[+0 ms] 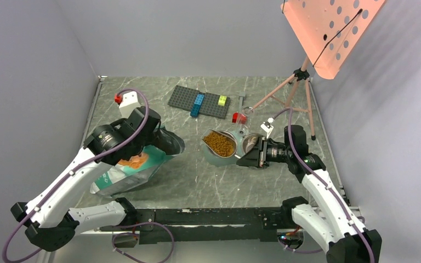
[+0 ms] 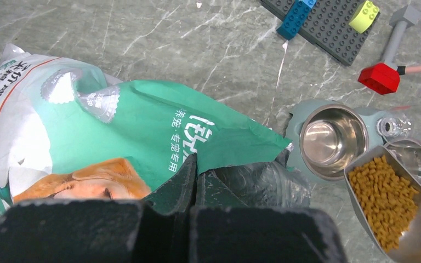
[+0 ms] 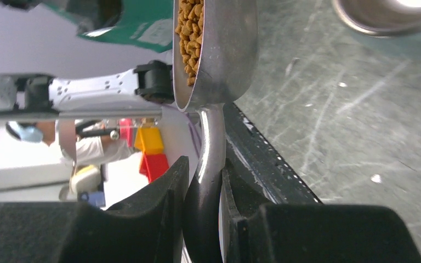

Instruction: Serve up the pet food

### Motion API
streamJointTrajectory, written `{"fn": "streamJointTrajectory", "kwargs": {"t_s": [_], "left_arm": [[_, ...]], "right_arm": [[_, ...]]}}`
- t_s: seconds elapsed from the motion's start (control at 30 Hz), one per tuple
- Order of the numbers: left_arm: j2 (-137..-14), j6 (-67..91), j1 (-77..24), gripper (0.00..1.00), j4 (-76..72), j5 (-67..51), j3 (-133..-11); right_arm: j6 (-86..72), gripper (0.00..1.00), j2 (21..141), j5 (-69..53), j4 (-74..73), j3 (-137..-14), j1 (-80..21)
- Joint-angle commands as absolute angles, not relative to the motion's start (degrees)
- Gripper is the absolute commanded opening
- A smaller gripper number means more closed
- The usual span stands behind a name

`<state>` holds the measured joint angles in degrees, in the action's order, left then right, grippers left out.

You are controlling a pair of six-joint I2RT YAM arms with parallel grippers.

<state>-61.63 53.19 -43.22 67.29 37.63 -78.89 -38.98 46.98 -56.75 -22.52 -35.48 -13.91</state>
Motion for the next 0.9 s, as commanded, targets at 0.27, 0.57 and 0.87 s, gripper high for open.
{"fn": "streamJointTrajectory", "kwargs": {"t_s": [0.27, 0.57, 0.87], "left_arm": [[-53.3, 43.2, -42.9, 0.00, 54.0, 29.8, -74.3], [-52.6, 42.3, -42.8, 0.00, 53.2, 26.2, -73.6], [-51.7, 41.6, -42.8, 0.00, 51.9, 25.2, -73.0]], "right_arm": [[-33.7, 0.00, 54.1, -42.8, -32.5, -37.2, -9.1], [-30.5, 0.00, 61.3, -38.1, -39.7, -42.8, -9.2], [-33.4, 0.00, 65.9, -30.4, -46.7, -51.4, -16.9]]}}
